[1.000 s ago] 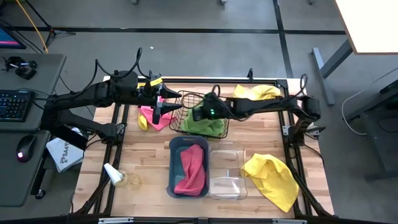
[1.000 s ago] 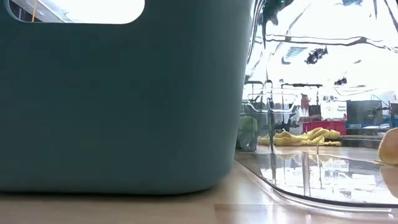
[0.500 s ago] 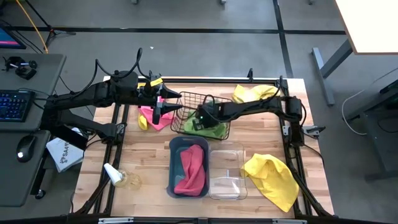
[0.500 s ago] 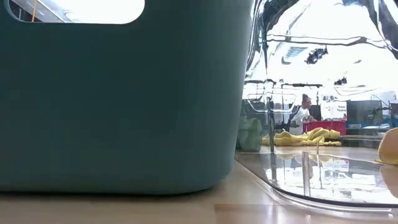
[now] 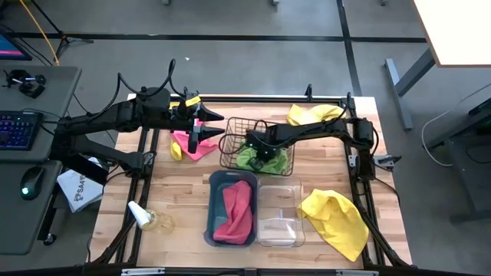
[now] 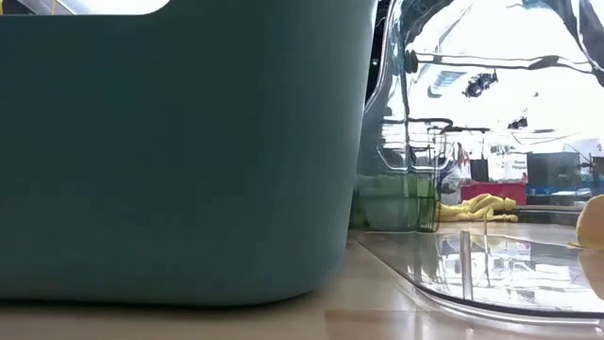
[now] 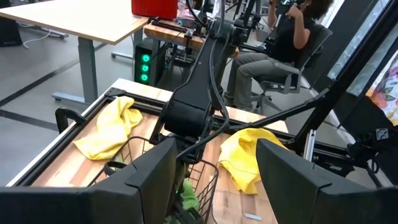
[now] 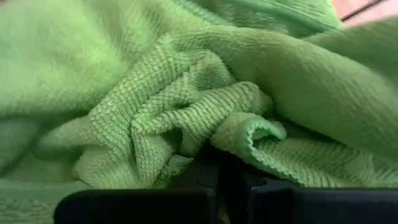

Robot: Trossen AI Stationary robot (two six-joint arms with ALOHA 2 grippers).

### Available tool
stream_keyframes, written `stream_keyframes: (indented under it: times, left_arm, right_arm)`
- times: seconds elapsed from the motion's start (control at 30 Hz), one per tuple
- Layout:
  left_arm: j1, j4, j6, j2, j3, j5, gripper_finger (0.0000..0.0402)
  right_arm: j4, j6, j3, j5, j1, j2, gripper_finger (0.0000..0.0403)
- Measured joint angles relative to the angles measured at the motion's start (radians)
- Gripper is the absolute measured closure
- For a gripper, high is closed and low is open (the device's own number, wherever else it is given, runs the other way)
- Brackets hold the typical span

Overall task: Sort microfiber towel by color & place in baskets
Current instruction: Put the green microfiber cloth into the wire basket

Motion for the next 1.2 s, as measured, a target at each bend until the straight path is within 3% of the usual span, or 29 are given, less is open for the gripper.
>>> stream_keyframes:
  times: [0.2, 0.47, 0.53, 0.63, 0.93, 1.2]
  left_arm:
    - [0.0, 0.0, -0.004, 0.0, 0.0, 0.0, 0.0191]
    - [0.0, 0.0, -0.028, 0.0, 0.0, 0.0, 0.0191]
    - [0.0, 0.0, -0.029, 0.0, 0.0, 0.0, 0.0191]
    - [0.0, 0.0, -0.029, 0.0, 0.0, 0.0, 0.0191]
    - [0.0, -0.001, -0.019, 0.0, 0.0, 0.0, 0.0191]
    - [0.0, -0.001, -0.02, 0.0, 0.0, 0.0, 0.0191]
  right_arm:
    - [-0.018, -0.236, -0.001, 0.01, 0.0, 0.0, 0.0403]
    - [-0.011, -0.682, -0.002, 0.004, 0.0, 0.0, 0.0403]
    - [-0.008, -0.704, -0.002, 0.003, -0.001, 0.0, 0.0403]
    - [0.009, -0.574, -0.003, 0.009, -0.013, 0.001, 0.0403]
    - [0.052, 0.021, -0.004, 0.02, -0.068, 0.003, 0.0403]
    - [0.069, 0.101, -0.004, -0.019, -0.088, 0.003, 0.0403]
